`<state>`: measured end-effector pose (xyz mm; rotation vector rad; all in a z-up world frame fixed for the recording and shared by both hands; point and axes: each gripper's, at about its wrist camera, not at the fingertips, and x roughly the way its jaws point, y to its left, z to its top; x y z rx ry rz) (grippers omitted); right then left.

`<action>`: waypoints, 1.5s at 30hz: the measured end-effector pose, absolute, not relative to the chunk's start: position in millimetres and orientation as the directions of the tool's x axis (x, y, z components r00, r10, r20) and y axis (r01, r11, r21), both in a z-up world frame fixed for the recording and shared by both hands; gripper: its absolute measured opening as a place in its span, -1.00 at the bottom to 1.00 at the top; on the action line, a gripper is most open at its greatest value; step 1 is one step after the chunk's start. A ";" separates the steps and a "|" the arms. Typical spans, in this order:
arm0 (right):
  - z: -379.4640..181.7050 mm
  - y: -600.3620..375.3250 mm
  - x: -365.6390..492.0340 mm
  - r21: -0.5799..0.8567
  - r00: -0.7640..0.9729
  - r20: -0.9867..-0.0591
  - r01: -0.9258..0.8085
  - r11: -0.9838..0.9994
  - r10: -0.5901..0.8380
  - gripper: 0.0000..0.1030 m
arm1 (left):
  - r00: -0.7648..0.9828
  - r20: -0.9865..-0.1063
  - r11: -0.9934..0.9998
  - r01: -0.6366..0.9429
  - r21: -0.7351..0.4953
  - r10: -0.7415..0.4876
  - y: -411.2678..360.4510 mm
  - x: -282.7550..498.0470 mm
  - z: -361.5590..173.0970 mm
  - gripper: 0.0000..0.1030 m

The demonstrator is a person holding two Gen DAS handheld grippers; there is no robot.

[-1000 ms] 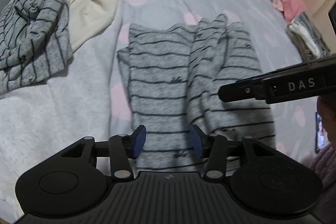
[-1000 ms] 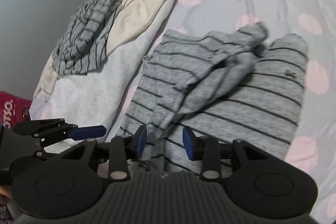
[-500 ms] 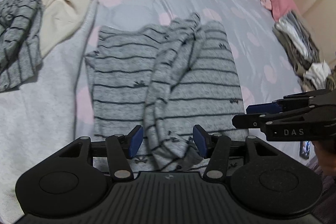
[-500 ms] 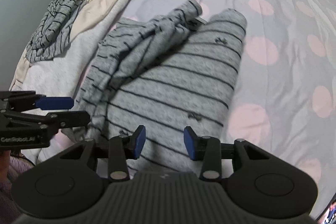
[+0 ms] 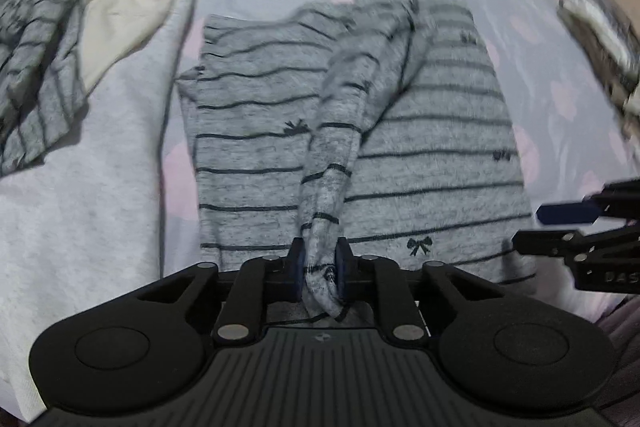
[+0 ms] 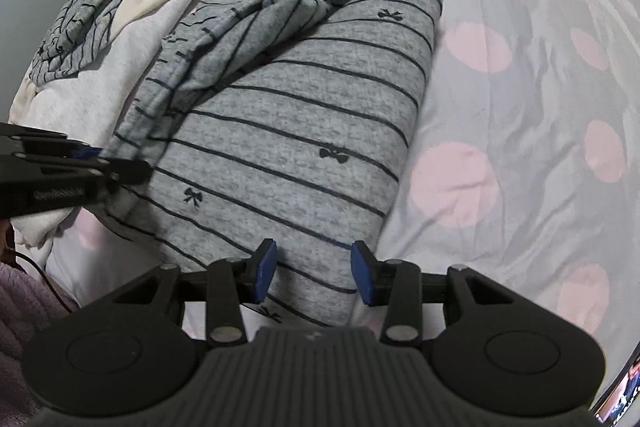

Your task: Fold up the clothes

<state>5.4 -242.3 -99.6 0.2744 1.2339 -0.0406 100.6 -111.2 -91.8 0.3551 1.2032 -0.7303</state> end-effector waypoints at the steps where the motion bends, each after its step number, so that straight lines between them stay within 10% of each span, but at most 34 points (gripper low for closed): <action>1: -99.2 -243.9 4.9 0.185 0.338 -0.934 0.182 0.966 0.115 -0.14 | 0.180 -0.925 0.730 0.670 -0.134 -0.335 -105.4 101.6 -87.5 -0.79; 13: -104.8 -243.2 10.8 0.174 0.333 -0.937 0.180 0.968 0.106 -0.14 | 0.106 -0.923 0.789 0.561 -0.250 -0.369 -64.2 127.3 -112.5 -0.76; 17: -102.8 -242.9 15.3 0.178 0.344 -0.933 0.182 0.967 0.107 -0.14 | 0.147 -0.947 0.823 0.544 -0.163 -0.285 -56.7 133.4 -121.2 -0.20; 30: -89.3 -260.4 26.4 0.212 0.398 -0.912 0.242 0.947 0.103 -0.13 | 0.352 -0.831 0.669 0.743 -0.033 -0.432 -99.5 118.8 -56.8 0.18; 45: -81.4 -294.4 58.6 0.248 0.438 -0.893 0.291 0.924 0.102 -0.08 | 0.323 -0.838 0.569 0.822 0.018 -0.441 -195.2 155.0 -81.3 0.17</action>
